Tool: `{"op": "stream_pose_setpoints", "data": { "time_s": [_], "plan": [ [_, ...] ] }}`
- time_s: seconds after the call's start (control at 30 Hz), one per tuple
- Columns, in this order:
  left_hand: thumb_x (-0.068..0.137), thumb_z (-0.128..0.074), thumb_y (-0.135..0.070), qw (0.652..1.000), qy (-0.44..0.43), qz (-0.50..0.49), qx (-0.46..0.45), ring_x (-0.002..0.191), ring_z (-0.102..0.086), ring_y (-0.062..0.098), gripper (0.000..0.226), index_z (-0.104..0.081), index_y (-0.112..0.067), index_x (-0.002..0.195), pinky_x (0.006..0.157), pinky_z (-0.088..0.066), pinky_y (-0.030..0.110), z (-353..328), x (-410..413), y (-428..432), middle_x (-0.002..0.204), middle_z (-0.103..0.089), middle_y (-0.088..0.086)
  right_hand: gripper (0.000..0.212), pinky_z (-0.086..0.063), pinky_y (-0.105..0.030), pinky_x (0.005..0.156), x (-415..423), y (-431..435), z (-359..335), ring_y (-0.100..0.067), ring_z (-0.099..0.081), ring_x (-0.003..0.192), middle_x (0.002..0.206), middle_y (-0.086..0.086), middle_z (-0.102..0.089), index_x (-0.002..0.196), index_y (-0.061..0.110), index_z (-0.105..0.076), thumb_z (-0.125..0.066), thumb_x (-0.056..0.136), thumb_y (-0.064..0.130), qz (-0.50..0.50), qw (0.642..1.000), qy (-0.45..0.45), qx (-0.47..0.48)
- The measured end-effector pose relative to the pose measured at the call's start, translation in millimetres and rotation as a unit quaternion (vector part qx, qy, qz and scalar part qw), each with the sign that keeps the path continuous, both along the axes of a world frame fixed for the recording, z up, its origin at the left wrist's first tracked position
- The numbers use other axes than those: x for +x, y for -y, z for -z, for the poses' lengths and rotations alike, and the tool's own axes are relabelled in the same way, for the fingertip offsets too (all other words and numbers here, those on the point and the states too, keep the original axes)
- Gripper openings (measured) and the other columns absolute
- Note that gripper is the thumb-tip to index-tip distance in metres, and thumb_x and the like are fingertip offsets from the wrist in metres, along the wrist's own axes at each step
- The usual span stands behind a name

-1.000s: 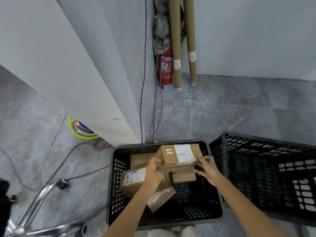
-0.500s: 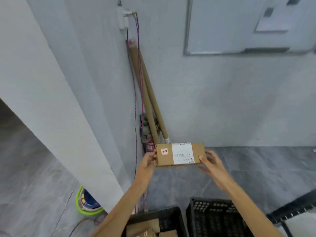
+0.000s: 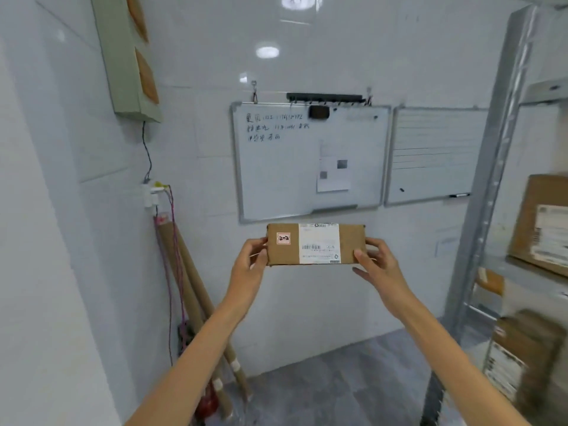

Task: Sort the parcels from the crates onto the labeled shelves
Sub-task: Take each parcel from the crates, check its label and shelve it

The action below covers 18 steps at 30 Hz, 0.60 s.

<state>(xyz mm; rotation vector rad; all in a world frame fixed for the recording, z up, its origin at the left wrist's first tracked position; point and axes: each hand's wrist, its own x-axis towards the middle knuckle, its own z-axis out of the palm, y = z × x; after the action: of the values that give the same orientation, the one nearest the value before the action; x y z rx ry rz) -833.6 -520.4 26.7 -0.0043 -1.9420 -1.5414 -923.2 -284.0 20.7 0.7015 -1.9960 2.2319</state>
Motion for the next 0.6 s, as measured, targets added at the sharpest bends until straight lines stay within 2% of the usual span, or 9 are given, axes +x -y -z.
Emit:
{"op": "stream_pose_setpoints", "data": {
  "time_s": [0.1,0.23,0.33,0.43,0.6],
  "plan": [
    [0.099,-0.043,-0.018,0.999,0.000,0.045,0.007,0.098,-0.058,0.009,0.017,-0.055,-0.029,0.103,0.082,-0.044,0.019,-5,-2,-23,0.106,-0.063,-0.008,0.025,-0.052,-0.034,0.089,18,-30,-2,-0.018,-0.062,0.103,0.108,-0.005,-0.061,0.113,0.025,-0.051,-0.059,0.091,0.018,0.045,0.999,0.000,0.009],
    [0.100,-0.038,-0.016,0.995,0.027,0.089,0.029,0.099,-0.057,0.013,0.026,-0.056,-0.033,0.096,0.085,-0.046,0.027,-4,-1,-53,0.102,-0.064,-0.008,0.039,-0.053,-0.020,0.075,46,-64,5,-0.012,-0.060,0.104,0.113,-0.001,-0.057,0.122,0.036,-0.040,-0.059,0.092,0.023,0.103,0.994,0.005,0.032],
    [0.101,-0.036,-0.019,0.990,0.062,0.123,0.019,0.105,-0.059,0.017,0.024,-0.057,-0.029,0.093,0.093,-0.046,0.038,-1,1,-72,0.102,-0.065,-0.007,0.046,-0.051,-0.027,0.085,72,-88,8,-0.016,-0.058,0.106,0.115,-0.001,-0.056,0.128,0.040,-0.036,-0.058,0.092,0.022,0.141,0.988,0.008,0.059],
    [0.100,-0.037,-0.020,0.983,0.086,0.160,0.005,0.107,-0.059,0.018,0.023,-0.057,-0.023,0.088,0.095,-0.046,0.042,8,5,-90,0.103,-0.067,-0.004,0.046,-0.049,-0.038,0.096,100,-113,16,-0.019,-0.056,0.110,0.120,-0.002,-0.055,0.131,0.035,-0.038,-0.058,0.092,0.022,0.187,0.978,0.018,0.087],
    [0.099,-0.041,-0.024,0.965,0.121,0.232,-0.005,0.106,-0.059,0.017,0.023,-0.053,-0.017,0.081,0.093,-0.045,0.040,35,12,-131,0.101,-0.067,0.000,0.030,-0.046,-0.034,0.096,153,-147,43,-0.016,-0.052,0.116,0.117,0.012,-0.054,0.123,0.034,-0.041,-0.050,0.095,0.036,0.245,0.966,0.074,0.039]
  ]
}}
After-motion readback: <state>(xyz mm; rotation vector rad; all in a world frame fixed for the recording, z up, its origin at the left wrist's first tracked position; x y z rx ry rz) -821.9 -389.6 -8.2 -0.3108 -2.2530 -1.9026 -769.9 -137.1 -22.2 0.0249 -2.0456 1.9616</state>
